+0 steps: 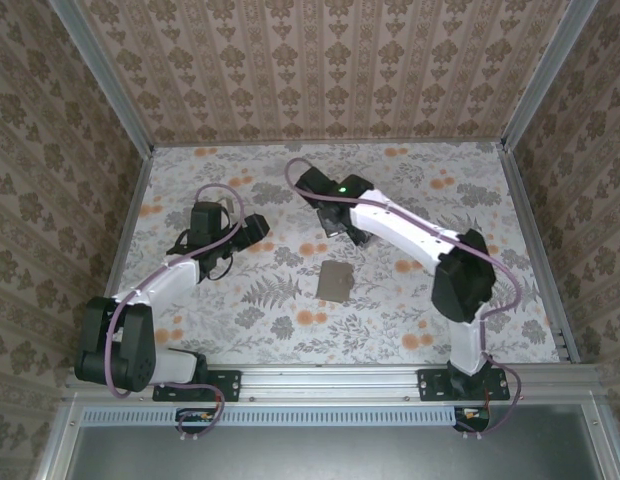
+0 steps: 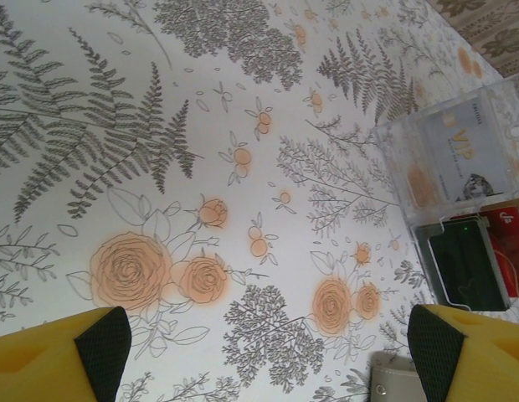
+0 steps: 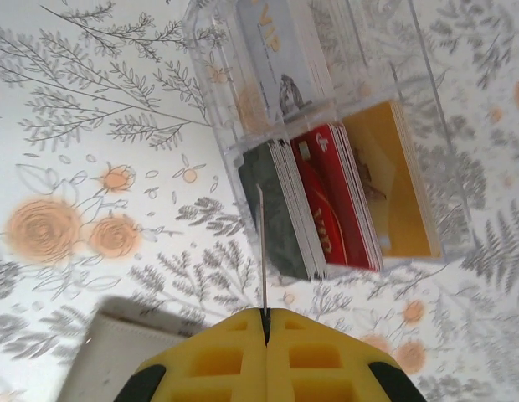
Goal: Put the credit cards into the card holder
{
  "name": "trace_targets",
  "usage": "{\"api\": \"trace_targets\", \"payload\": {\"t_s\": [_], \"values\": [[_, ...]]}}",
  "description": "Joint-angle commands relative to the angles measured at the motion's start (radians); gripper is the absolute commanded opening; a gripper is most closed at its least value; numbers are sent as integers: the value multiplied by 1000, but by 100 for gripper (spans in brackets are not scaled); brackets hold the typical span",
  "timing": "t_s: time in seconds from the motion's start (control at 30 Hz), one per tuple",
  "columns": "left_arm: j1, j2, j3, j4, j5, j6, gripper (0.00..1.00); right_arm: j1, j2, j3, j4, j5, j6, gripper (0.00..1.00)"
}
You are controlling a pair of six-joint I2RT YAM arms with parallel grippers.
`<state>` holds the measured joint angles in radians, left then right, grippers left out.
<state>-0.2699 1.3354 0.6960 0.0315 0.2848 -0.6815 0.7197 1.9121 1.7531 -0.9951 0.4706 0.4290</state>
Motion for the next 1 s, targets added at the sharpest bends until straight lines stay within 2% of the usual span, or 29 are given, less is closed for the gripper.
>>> {"api": "trace_targets", "payload": {"t_s": [0.0,0.07,0.13,0.4,0.6,0.97], "values": [[-18,-9,34,-25,27,-6,89,-54,-117,-132,111,-230,122,0],[-29,-4,36,-25,36,-14,89,-87,-183,-235,192,-334,174,0],[-41,2,40,-22,39,-18,89,-108,-234,-318,246,-385,206,0],[-95,47,70,-17,64,-24,88,-128,-328,-486,289,-430,245,0],[-147,94,83,-9,76,-36,87,-114,-381,-586,403,-499,359,0],[-222,165,102,6,74,-57,86,-2,-330,-616,452,-391,464,0]]}}
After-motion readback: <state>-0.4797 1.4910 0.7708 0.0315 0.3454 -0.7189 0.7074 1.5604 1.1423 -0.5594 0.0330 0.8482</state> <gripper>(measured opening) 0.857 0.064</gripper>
